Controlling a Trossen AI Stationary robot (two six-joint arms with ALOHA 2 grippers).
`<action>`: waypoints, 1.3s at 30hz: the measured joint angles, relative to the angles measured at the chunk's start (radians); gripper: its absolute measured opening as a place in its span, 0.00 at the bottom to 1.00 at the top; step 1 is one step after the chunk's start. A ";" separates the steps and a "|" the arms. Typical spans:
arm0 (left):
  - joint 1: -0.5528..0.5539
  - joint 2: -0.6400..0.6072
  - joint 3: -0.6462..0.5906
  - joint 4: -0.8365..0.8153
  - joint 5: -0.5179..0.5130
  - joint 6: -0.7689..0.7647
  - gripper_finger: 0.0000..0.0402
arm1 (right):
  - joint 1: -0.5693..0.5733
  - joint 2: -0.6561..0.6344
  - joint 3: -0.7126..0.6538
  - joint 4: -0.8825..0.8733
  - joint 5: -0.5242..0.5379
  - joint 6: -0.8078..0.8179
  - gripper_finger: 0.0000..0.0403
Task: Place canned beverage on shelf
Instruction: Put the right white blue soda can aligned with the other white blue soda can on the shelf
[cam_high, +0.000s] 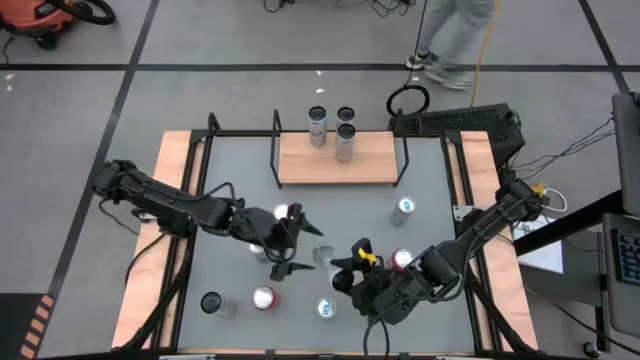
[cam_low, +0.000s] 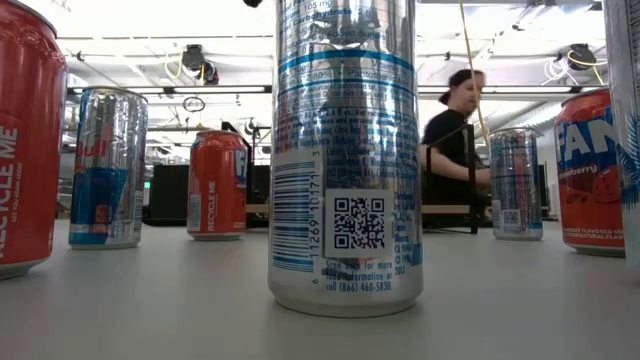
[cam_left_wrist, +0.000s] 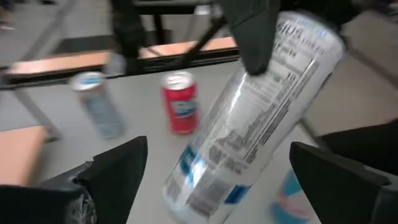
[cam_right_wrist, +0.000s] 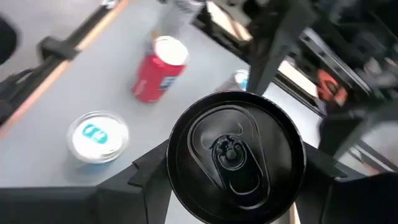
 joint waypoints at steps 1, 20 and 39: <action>-0.008 -0.010 0.000 -0.012 -0.041 0.009 0.98 | -0.001 0.000 0.000 0.000 0.021 0.025 0.53; -0.215 0.065 -0.001 0.016 -0.780 -0.044 0.98 | -0.126 0.000 0.000 0.093 0.232 0.539 0.53; -0.146 0.226 -0.002 0.223 -0.945 -0.043 0.98 | -0.149 0.000 0.001 0.286 0.230 0.357 0.53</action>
